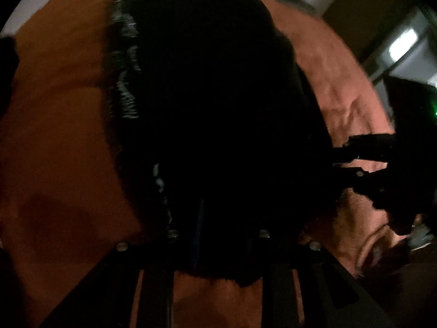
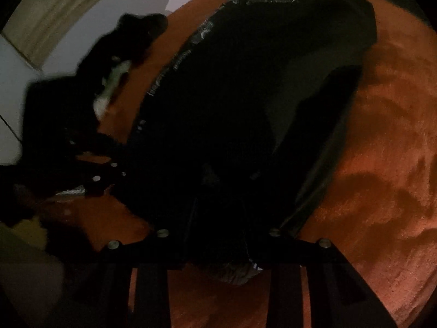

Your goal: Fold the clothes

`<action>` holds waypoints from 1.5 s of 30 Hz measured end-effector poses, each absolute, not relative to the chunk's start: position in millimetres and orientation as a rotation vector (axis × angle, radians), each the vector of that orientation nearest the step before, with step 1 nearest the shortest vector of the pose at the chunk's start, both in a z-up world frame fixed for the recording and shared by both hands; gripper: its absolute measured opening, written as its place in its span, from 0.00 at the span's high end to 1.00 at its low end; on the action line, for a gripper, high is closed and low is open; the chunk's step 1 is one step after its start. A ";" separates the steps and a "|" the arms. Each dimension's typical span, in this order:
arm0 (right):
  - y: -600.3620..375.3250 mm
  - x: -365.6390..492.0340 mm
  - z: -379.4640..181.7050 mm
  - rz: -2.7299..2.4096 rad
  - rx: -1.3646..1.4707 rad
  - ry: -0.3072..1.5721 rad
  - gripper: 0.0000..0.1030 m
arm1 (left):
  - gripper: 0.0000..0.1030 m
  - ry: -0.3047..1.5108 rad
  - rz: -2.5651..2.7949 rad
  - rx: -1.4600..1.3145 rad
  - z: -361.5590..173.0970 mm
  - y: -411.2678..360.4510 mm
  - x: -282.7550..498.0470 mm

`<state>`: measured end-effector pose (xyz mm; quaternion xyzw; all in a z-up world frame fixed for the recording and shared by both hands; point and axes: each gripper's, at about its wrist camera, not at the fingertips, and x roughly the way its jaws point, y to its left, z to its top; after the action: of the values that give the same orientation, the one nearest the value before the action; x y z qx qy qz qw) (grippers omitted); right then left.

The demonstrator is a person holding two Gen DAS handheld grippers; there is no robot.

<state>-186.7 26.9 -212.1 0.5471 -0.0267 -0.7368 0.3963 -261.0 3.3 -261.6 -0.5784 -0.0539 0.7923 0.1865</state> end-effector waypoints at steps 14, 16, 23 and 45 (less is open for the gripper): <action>68.2 -115.1 -196.4 -1.919 0.489 1.057 0.53 | 0.44 0.860 2.153 -0.961 -216.3 -29.3 -198.5; 69.6 -103.0 -206.5 -1.817 0.417 1.174 0.53 | 0.44 1.015 2.089 -0.831 -224.2 -23.3 -179.6; 74.6 -76.2 -232.9 -1.629 0.231 1.413 0.37 | 0.36 1.273 1.967 -0.656 -257.0 -12.8 -160.3; 29.4 -83.0 -248.8 -1.430 -0.052 1.491 0.72 | 0.24 1.489 1.756 -0.335 -294.0 23.1 -174.4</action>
<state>-83.0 29.4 -248.8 -0.0217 0.6199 -0.5943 0.5120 -174.4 23.1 -294.0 -0.1323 0.5874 0.6931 0.3963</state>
